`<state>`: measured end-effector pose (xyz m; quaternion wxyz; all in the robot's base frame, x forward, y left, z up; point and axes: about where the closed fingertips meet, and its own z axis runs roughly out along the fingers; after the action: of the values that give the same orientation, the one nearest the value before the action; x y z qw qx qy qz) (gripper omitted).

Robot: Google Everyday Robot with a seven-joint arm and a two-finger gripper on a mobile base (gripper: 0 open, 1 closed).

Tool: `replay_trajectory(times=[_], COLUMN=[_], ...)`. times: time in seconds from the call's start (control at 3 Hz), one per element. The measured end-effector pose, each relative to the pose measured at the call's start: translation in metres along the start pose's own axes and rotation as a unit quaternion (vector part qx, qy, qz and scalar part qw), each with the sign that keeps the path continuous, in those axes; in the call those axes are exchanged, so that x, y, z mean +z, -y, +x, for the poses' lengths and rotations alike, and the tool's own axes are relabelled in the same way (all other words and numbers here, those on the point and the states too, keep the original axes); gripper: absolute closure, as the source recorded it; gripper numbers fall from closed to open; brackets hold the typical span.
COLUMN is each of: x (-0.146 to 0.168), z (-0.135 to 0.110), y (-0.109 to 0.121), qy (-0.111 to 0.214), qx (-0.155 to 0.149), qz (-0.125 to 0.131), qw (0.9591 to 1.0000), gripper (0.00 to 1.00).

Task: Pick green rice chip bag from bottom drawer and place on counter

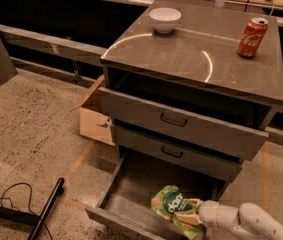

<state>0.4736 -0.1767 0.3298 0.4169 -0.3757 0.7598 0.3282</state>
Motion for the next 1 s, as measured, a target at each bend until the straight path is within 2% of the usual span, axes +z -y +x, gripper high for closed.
replay_trajectory(times=[0.33, 0.67, 1.0], x=[-0.025, -0.056, -0.056], z=[-0.053, -0.115, -0.115], y=[-0.006, -0.009, -0.009], qy=[0.045, 0.079, 0.079], qx=[0.005, 0.014, 0.014], qz=[-0.020, -0.023, -0.023], qw=[0.9988, 0.9965, 0.9965], gripper=[1.00, 1.00, 1.00])
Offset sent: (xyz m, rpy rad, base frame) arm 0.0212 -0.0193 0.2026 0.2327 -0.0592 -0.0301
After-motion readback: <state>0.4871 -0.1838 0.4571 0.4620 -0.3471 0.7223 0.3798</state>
